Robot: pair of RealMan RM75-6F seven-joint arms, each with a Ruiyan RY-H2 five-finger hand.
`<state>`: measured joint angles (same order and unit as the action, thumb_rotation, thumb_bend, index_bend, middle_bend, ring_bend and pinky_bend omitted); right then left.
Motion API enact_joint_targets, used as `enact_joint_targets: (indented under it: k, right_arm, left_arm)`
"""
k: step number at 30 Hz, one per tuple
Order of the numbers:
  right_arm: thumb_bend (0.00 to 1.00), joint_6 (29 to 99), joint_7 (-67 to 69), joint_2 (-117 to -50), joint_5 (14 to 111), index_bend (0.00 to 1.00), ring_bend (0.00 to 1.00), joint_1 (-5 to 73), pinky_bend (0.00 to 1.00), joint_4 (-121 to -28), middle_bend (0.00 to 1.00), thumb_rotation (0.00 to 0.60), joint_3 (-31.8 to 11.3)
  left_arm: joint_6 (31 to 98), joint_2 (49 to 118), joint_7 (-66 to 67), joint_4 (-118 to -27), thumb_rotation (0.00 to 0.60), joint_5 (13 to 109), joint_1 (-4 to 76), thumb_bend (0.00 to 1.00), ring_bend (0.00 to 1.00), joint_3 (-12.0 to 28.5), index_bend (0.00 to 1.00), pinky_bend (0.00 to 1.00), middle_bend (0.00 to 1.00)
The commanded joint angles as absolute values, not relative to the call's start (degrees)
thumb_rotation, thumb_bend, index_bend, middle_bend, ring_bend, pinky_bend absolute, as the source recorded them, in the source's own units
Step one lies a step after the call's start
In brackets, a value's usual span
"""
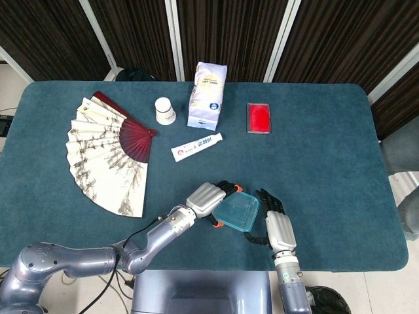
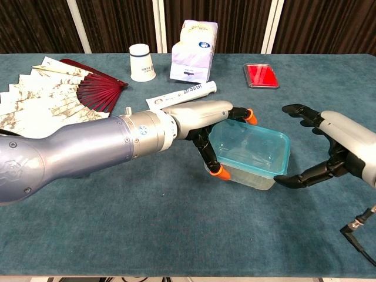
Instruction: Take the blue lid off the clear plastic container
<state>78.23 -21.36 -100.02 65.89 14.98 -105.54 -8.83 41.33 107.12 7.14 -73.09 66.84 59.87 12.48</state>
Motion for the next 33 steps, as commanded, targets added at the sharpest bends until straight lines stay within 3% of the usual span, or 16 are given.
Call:
enact_joint_targets:
  k: [1,33]
  right_arm:
    - [0.29,78.4,-20.6,-100.1,66.3,0.00,0.00,14.9,0.00,-105.2,0.00,0.600,-8.9]
    - [0.29,79.7,-15.0,-101.5,71.8,0.00,0.00,14.6,0.00,-100.3,0.00,0.600,-8.5]
  left_arm:
    - [41.2,107.0,7.1,-73.2,0.600,66.6,59.8,0.13,0.27,12.5,0.25,0.40,0.28]
    - [37.9,104.7,9.6,-75.8,0.600,63.1,61.8,0.15,0.31,12.8,0.29,0.46,0.33]
